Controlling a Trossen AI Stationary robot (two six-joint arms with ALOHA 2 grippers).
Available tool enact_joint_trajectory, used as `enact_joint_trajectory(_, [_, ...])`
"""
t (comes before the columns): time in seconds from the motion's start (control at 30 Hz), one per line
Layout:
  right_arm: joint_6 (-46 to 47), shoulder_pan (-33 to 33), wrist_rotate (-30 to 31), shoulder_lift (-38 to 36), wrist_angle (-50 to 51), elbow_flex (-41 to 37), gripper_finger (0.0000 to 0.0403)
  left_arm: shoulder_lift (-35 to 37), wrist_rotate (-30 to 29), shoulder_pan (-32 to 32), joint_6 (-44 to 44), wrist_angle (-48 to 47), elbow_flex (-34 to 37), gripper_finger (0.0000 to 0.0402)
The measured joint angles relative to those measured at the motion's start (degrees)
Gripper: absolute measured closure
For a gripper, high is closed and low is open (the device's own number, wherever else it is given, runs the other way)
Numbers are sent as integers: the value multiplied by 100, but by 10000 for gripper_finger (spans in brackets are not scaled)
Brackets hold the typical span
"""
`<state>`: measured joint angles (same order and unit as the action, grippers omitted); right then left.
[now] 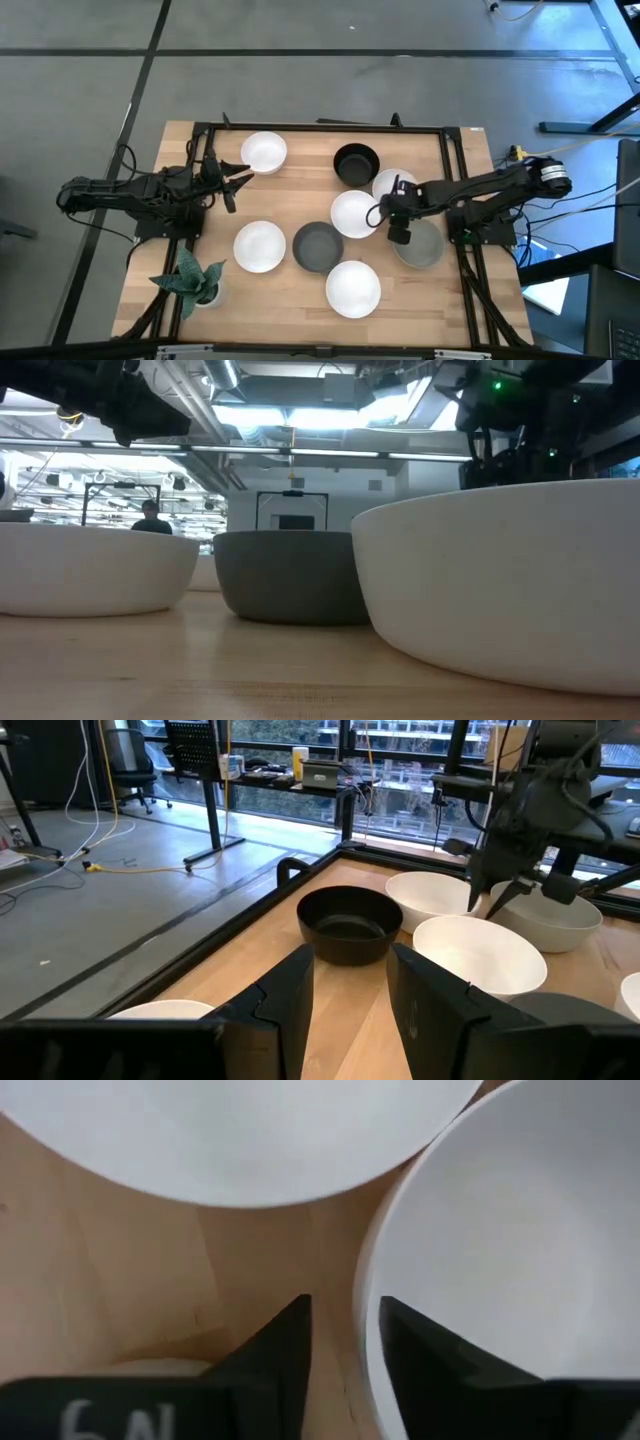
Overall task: Nest bowls inside each other
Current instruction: Stack the white bowl on the light gray bowl
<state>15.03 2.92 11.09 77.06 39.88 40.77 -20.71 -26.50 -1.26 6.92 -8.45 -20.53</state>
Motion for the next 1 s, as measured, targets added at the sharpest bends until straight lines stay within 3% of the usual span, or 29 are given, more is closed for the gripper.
enact_joint_trajectory(0.27, [292, -6, 279, 194, -19, -1, 391, -1, 0, 0, -1, 0, -1, 278])
enact_joint_trajectory(0.63, [416, -6, 234, 198, 84, 98, 396, -1, 0, 0, -2, 0, 0, 278])
enact_joint_trajectory(1.0, [395, -5, 124, 198, 1316, 1082, 397, -1, 0, 0, -2, 0, 0, 278])
